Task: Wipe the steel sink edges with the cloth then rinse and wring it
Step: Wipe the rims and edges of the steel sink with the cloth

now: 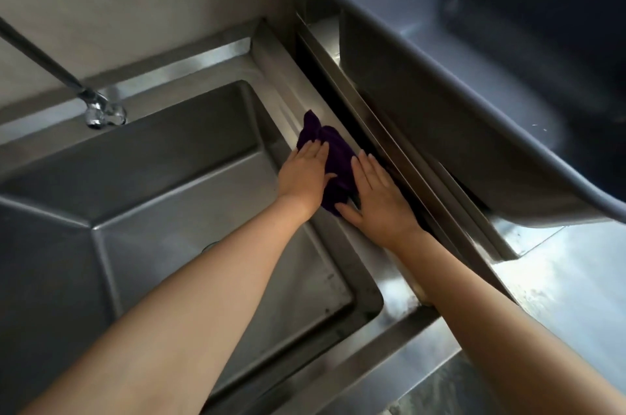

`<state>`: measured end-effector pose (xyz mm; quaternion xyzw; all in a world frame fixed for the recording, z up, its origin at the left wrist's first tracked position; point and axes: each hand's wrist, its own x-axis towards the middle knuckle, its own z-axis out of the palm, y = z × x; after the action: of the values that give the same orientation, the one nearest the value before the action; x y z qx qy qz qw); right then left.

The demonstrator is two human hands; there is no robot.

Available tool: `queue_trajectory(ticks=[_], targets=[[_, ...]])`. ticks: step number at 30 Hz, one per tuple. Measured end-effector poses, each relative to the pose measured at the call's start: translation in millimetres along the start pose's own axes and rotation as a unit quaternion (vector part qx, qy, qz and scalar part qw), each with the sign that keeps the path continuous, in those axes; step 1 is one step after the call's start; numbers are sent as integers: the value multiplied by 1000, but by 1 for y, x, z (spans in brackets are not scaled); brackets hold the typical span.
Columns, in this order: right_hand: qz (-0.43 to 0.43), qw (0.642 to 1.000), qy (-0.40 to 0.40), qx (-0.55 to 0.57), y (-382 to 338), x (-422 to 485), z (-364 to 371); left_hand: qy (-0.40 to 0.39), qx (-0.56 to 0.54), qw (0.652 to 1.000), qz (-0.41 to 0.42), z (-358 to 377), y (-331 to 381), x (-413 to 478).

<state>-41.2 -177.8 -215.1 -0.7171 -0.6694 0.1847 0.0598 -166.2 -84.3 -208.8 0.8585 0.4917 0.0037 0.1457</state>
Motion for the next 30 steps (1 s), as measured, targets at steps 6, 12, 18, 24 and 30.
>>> queue_trajectory(ticks=[6,12,18,24,30], targets=[[-9,1000,6,-23,-7,25,0,-3,-33,999,-5,-9,-24,28],[-24,999,13,-21,-9,57,-3,-5,-12,1000,-21,-26,-54,68],[-39,999,20,-10,-13,89,-5,-11,2,999,-32,-38,-75,95],[-41,999,17,29,-19,117,-9,-6,-1,999,-40,-40,-89,113],[-45,999,21,19,-22,142,-11,-2,10,999,-47,-46,-106,135]])
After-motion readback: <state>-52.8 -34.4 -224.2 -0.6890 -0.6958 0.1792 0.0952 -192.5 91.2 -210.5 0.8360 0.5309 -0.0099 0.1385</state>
